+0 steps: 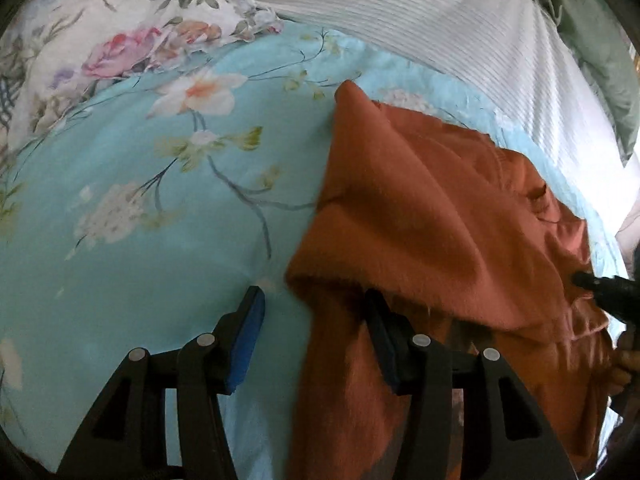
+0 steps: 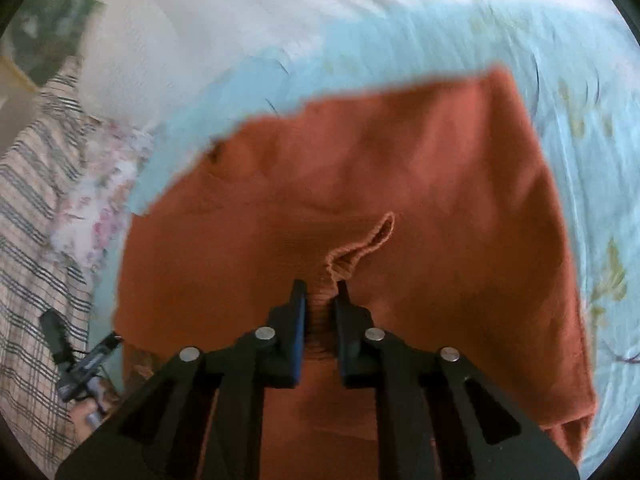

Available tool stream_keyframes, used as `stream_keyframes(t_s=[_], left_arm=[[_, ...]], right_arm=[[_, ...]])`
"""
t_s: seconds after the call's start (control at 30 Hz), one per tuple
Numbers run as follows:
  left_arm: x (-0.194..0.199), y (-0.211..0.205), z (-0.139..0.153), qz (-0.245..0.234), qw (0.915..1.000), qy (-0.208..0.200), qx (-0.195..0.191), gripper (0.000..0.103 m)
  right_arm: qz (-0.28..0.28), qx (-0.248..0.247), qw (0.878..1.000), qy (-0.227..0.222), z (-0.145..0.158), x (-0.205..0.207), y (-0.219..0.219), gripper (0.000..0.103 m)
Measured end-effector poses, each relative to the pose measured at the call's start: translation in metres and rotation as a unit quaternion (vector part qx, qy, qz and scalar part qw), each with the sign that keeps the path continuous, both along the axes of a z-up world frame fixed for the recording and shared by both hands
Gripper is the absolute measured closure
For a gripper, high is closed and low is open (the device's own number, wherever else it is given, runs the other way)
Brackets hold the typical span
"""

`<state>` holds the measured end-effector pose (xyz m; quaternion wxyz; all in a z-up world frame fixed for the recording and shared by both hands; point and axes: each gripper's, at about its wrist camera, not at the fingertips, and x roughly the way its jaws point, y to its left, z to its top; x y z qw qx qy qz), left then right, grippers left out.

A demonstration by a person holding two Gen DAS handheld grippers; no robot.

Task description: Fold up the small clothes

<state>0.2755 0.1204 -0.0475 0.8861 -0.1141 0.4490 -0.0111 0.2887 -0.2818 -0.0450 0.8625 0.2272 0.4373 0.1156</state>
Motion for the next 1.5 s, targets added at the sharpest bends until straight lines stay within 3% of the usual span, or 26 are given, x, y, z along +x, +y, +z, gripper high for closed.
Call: stream_keyframes(t_s=[0.03,0.07,0.17,0.3,0.37,0.47,0.63,0.7,0.83,0.93,1.03,1.1,1.17,1.23,1.5], left_arm=[[0.004,-0.004,0.0,-0.002,1.0,-0.002,0.003,0.053],[0.008,-0.006,0.002,-0.003,1.0,-0.005,0.006,0.06],[0.011,-0.013,0.004,-0.004,0.9998,-0.013,0.017,0.073],[0.009,-0.027,0.0,-0.012,0.9977,-0.015,0.066,0.075],[0.006,-0.026,0.005,0.001,0.9977,-0.027,0.062,0.083],[0.0,-0.016,0.015,0.031,0.9976,-0.051,0.036,0.083],[-0.003,-0.012,0.012,0.054,0.9968,-0.049,0.032,0.083],[0.0,-0.009,0.006,0.053,0.9978,-0.034,0.023,0.083],[0.001,-0.008,0.004,0.047,0.9984,-0.026,0.019,0.083],[0.002,-0.01,0.003,0.044,0.9984,-0.022,0.026,0.081],[0.003,-0.01,0.001,0.045,0.9985,-0.016,0.027,0.08],[0.004,-0.012,0.002,0.044,0.9984,-0.014,0.033,0.08],[0.004,-0.012,0.002,0.042,0.9984,-0.013,0.034,0.08],[0.003,-0.009,0.002,0.04,0.9988,-0.01,0.027,0.08],[-0.014,-0.005,0.006,0.02,0.9995,0.0,0.023,0.076]], right_arm=[[-0.005,-0.004,1.0,-0.024,0.014,-0.006,-0.002,0.091],[-0.015,0.0,0.999,-0.051,0.03,-0.013,-0.009,0.092],[-0.061,0.009,0.994,-0.093,0.054,-0.031,-0.038,0.093],[-0.085,0.012,0.995,-0.049,0.031,-0.027,-0.063,0.093],[-0.081,0.01,0.996,-0.024,0.013,-0.025,-0.062,0.093],[-0.071,0.012,0.997,-0.021,0.007,-0.028,-0.052,0.093],[-0.072,-0.019,0.995,-0.069,0.034,-0.04,-0.044,0.093],[-0.074,-0.046,0.995,-0.051,0.029,-0.038,-0.045,0.093],[-0.106,-0.092,0.99,0.032,-0.002,-0.03,-0.058,0.093],[-0.126,-0.079,0.989,0.01,0.008,-0.041,-0.065,0.093],[-0.088,-0.059,0.994,-0.022,0.02,-0.042,-0.053,0.091],[-0.04,-0.072,0.997,-0.014,0.017,-0.034,-0.032,0.076],[-0.008,-0.089,0.996,0.009,0.003,-0.025,-0.018,0.068],[-0.01,-0.103,0.993,0.048,-0.015,-0.021,-0.016,0.069],[-0.06,-0.061,0.996,0.021,0.005,-0.068,-0.042,0.068]])
